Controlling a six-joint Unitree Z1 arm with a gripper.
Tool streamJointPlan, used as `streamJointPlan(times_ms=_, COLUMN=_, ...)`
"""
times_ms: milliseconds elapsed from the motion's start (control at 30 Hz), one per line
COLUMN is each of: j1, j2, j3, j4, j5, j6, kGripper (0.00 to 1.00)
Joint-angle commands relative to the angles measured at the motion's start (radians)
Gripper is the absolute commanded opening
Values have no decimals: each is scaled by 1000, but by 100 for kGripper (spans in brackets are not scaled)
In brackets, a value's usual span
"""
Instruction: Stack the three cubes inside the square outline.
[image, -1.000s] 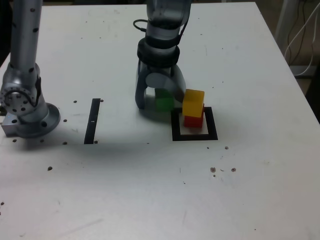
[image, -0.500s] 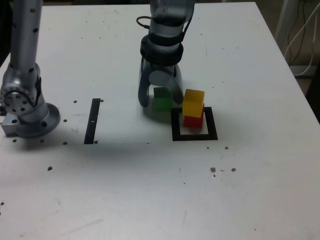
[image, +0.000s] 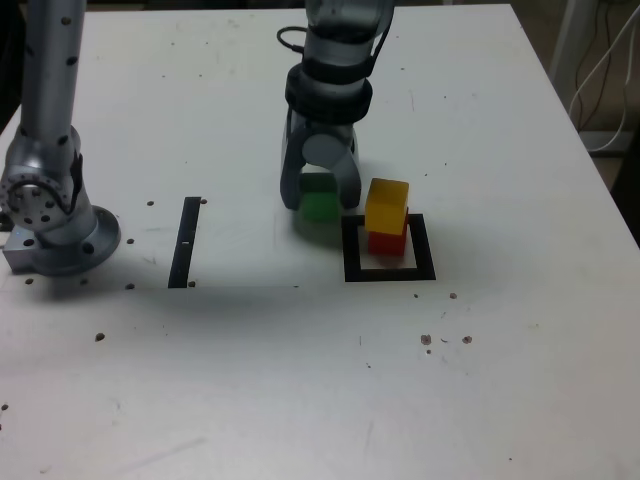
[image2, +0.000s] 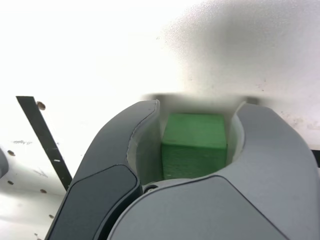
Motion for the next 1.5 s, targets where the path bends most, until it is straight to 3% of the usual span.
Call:
streamJointPlan(times_ms=0, j1=-1, j2=-9, j3=-23, j4=41, j5=6, j6=-2, kGripper=16)
streamJointPlan(times_ms=300, j1=-9, j2=-71, j3=-127, j4=193, j5=25, j6=-3, kGripper=14)
streamJointPlan(times_ms=567, j1=-89, j2=-141, j3=-258, j4=281, j5=59, j6=-10, kGripper=14)
streamJointPlan(times_ms=1200, j1=-302, j2=63, j3=-612, j4=461, j5=13, j6=-57, kGripper=13)
streamJointPlan(times_ms=1467, j1=-304, j2=82, j3=-606, j4=485, j5=44, j6=-57, kGripper=13)
